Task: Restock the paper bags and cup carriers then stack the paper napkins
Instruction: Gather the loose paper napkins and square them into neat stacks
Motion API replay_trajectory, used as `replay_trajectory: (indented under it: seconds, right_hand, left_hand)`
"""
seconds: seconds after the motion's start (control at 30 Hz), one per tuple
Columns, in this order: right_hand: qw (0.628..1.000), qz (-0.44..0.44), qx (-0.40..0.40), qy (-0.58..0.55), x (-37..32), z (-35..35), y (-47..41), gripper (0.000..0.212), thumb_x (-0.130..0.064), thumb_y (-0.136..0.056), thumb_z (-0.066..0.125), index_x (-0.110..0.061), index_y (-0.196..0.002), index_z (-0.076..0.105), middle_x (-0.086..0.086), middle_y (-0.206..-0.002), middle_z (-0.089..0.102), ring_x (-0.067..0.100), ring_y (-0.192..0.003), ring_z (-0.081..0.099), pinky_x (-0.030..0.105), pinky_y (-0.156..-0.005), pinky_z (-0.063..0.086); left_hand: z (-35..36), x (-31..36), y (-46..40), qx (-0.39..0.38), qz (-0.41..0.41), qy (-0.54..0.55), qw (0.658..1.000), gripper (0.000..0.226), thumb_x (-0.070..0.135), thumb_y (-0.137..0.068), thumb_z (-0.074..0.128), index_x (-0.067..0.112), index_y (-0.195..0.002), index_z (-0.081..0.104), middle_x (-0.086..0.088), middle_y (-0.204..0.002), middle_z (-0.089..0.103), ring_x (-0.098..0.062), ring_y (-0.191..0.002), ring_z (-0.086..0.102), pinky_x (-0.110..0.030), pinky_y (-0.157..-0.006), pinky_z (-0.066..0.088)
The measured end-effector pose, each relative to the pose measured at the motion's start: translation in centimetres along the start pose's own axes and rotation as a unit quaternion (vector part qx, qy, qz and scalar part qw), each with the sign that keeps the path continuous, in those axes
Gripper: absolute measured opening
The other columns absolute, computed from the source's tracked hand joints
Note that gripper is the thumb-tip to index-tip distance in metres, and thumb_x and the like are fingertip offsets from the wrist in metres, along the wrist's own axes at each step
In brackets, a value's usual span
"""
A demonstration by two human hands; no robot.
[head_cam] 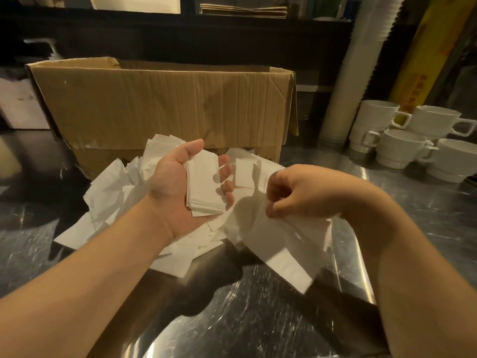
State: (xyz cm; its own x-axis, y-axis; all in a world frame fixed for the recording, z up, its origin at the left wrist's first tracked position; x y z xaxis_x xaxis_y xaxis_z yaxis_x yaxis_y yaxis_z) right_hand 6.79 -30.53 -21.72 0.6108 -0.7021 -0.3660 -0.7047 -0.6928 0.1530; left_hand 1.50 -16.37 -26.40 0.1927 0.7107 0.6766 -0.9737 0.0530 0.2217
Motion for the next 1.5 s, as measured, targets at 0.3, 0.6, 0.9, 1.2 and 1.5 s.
replay_trajectory:
  seconds: [0.3,0.6,0.9,1.2,1.5]
  right_hand:
    - [0.879,0.059,0.175,-0.44,2.5,-2.9,0.2,0.007,-0.017,-0.093,0.067,-0.015,-0.087,0.067,0.012,-0.099,0.068,0.033,-0.101,0.067,0.043,-0.088,0.058]
    - [0.926,0.114,0.273,-0.233,4.7,-3.0,-1.1,0.029,-0.025,-0.094,0.071,-0.028,-0.117,0.055,-0.006,-0.113,0.059,0.012,-0.094,0.059,0.026,-0.069,0.052]
    - [0.994,0.042,0.106,0.001,1.9,-1.8,-0.5,0.047,-0.047,-0.078,0.082,-0.047,-0.117,0.055,-0.002,-0.154,0.03,0.031,-0.149,0.014,0.058,-0.122,0.012]
    - [0.995,0.012,0.072,0.062,0.6,0.9,-1.5,0.077,-0.053,-0.068,0.088,-0.049,-0.13,0.043,-0.013,-0.126,0.034,0.016,-0.119,0.028,0.045,-0.115,0.021]
    - [0.995,0.006,0.1,0.023,0.5,0.5,-2.5,0.027,-0.023,-0.096,0.066,-0.042,-0.114,0.057,-0.01,-0.119,0.051,0.018,-0.108,0.053,0.046,-0.109,0.045]
  left_hand:
    - [0.3,0.4,0.2,-0.005,0.012,0.044,0.999,0.051,0.047,-0.089,0.057,0.012,-0.126,0.06,-0.006,-0.102,0.064,-0.023,-0.077,0.057,-0.033,-0.073,0.046]
    - [0.2,0.4,0.4,0.003,0.012,0.04,0.999,0.049,0.047,-0.09,0.057,0.012,-0.123,0.063,-0.006,-0.102,0.064,-0.023,-0.077,0.057,-0.033,-0.076,0.043]
    - [0.2,0.1,0.2,-0.003,-0.001,0.024,1.0,0.051,0.046,-0.087,0.06,0.013,-0.125,0.063,-0.007,-0.102,0.065,-0.024,-0.078,0.058,-0.035,-0.074,0.047]
    - [0.2,0.0,0.2,0.003,-0.004,0.014,1.0,0.051,0.046,-0.085,0.059,0.013,-0.123,0.063,-0.007,-0.101,0.065,-0.024,-0.076,0.058,-0.035,-0.073,0.046]
    - [0.2,-0.1,0.3,0.01,0.0,0.023,1.0,0.054,0.046,-0.083,0.061,0.013,-0.126,0.063,-0.007,-0.102,0.066,-0.023,-0.078,0.057,-0.034,-0.075,0.045]
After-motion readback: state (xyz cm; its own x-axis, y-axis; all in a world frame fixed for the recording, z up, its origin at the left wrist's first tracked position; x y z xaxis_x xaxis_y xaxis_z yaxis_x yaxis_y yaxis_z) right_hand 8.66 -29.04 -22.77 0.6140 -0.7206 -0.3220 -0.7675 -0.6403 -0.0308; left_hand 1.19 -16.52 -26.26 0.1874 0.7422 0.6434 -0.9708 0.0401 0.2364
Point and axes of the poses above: each hand's wrist, its own y-axis away from the middle knuckle, its own z-axis out of the palm, x = y × z, the point moved 9 cm from there along -y, towards the middle knuckle
